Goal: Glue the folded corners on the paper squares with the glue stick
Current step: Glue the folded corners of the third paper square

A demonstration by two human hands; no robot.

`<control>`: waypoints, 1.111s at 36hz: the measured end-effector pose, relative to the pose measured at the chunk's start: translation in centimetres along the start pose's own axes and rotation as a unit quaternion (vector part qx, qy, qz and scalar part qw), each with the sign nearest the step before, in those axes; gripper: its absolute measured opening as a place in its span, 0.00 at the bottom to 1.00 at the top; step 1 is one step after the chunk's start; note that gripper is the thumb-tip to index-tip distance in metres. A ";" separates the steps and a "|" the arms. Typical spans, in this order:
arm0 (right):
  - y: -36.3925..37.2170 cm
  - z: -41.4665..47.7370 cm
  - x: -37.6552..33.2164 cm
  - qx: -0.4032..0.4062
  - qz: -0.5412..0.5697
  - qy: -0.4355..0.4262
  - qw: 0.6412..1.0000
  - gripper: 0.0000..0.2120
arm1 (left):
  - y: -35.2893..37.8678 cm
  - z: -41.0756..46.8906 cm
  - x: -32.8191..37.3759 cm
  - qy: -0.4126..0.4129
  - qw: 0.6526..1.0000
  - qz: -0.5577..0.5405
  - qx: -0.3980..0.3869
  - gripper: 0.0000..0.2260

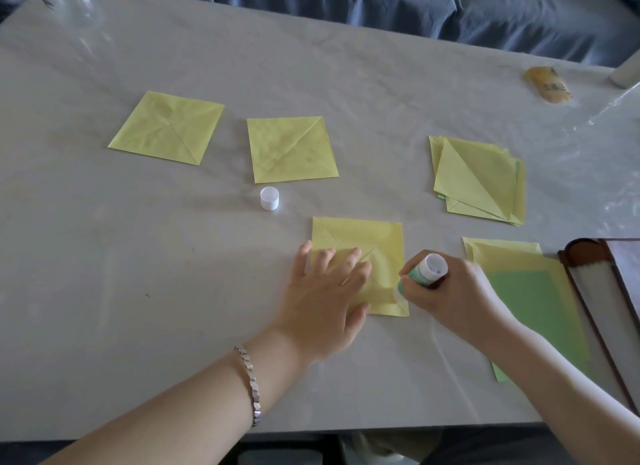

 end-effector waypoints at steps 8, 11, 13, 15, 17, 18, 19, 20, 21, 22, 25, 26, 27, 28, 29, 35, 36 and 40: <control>0.5 0.0 -0.7 0.008 0.023 -0.023 0.999 0.06 | 0.2 -0.5 0.0 -0.021 1.000 -0.021 0.007 0.22; 0.7 1.2 -1.0 0.022 0.021 -0.032 0.999 0.06 | 0.1 -0.7 0.0 -0.034 0.999 -0.036 0.020 0.22; 0.7 2.3 -1.3 0.042 0.015 -0.043 0.998 0.04 | 0.1 -0.8 0.0 -0.043 0.998 -0.034 0.019 0.22; 0.5 3.2 -1.5 0.060 0.011 -0.047 0.997 0.02 | 0.2 -0.9 0.0 -0.049 0.998 -0.031 0.014 0.22; 0.5 4.0 -1.7 0.071 0.018 -0.044 0.996 0.02 | 0.2 -1.0 0.0 -0.057 0.998 -0.033 0.005 0.23; 0.5 4.4 -1.7 0.075 0.020 -0.040 0.996 0.02 | 0.3 -1.1 -0.1 -0.062 0.997 -0.035 0.001 0.23; 0.5 4.6 -1.7 0.077 0.019 -0.037 0.996 0.02 | 0.2 -1.1 -0.1 -0.066 0.997 -0.036 -0.003 0.23; 0.4 4.7 -1.7 0.078 0.018 -0.035 0.996 0.02 | 0.2 -1.1 -0.1 -0.070 0.997 -0.037 -0.005 0.23; 0.4 4.8 -1.7 0.078 0.018 -0.036 0.996 0.02 | 0.2 -1.1 -0.2 -0.072 0.997 -0.037 -0.005 0.23; 0.4 4.7 -1.8 0.078 0.018 -0.037 0.996 0.01 | 0.2 -1.2 -0.2 -0.073 0.997 -0.037 -0.005 0.23; 0.4 3.9 -1.7 0.067 0.009 -0.036 0.997 0.01 | 0.2 -1.0 -0.2 -0.075 0.997 -0.037 -0.005 0.23; 0.4 3.4 -1.6 0.060 0.005 -0.035 0.998 0.02 | 0.2 -1.0 -0.2 -0.076 0.996 -0.037 -0.007 0.23; 0.5 2.9 -1.5 0.052 0.002 -0.035 0.998 0.02 | 0.2 -1.0 -0.2 -0.077 0.996 -0.037 -0.008 0.23; 0.6 2.4 -1.3 0.043 0.002 -0.035 0.998 0.03 | 0.3 -1.0 -0.2 -0.077 0.996 -0.038 -0.009 0.23; 0.7 1.9 -1.1 0.034 0.006 -0.034 0.999 0.04 | 0.3 -1.0 -0.3 -0.077 0.996 -0.040 -0.009 0.23; 1.0 -0.2 -0.6 -0.003 0.022 -0.038 0.999 0.09 | 0.2 -1.1 -0.3 -0.074 0.996 -0.040 -0.001 0.24; 1.0 -0.2 -0.7 -0.005 0.020 -0.039 0.999 0.09 | 0.2 -1.1 -0.3 -0.074 0.996 -0.042 0.000 0.24; 1.0 0.9 -1.2 -0.002 0.021 -0.049 0.999 0.06 | 0.1 -1.1 -0.2 -0.076 0.996 -0.045 0.006 0.23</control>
Point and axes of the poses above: each hand's wrist, its own z-axis towards the middle knuckle, its own y-axis out of the palm, x = y × z, the point moved 6 cm from there along z, towards the middle knuckle, and after that the axes turned 4 degrees about x, right-handed, at the moved point
